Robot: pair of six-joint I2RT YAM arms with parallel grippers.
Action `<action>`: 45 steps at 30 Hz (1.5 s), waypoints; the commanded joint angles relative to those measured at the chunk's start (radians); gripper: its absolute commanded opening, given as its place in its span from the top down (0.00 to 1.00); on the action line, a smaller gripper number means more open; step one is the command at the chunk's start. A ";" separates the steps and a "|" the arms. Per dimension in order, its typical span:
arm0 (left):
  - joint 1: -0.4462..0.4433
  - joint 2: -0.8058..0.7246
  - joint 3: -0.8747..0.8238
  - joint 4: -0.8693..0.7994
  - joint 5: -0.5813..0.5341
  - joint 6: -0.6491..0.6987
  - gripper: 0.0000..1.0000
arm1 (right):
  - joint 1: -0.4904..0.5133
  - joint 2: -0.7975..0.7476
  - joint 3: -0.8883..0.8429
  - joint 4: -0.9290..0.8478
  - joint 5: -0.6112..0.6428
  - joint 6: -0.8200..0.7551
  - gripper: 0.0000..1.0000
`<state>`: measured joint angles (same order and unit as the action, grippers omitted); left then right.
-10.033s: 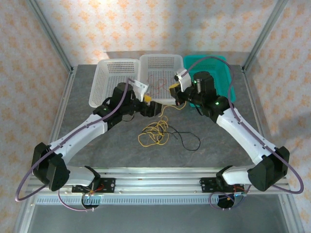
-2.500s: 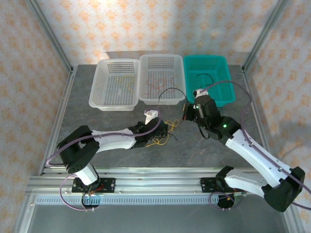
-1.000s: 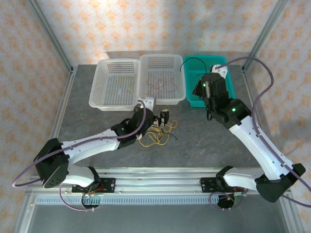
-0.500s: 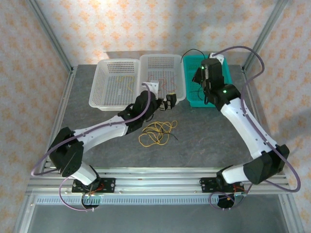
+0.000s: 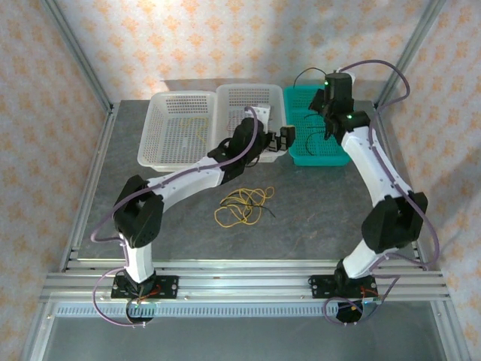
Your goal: Untangle the cables
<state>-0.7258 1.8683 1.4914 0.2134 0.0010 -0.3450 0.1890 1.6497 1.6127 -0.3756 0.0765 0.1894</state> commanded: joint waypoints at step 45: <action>0.023 0.098 -0.022 -0.115 0.068 -0.081 0.02 | -0.099 0.389 0.100 -0.051 -0.075 0.022 0.62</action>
<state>-0.7059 2.0056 1.4757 0.1307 0.0742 -0.4145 0.0944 2.1082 1.6970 -0.4030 0.0051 0.2020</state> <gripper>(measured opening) 0.981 0.373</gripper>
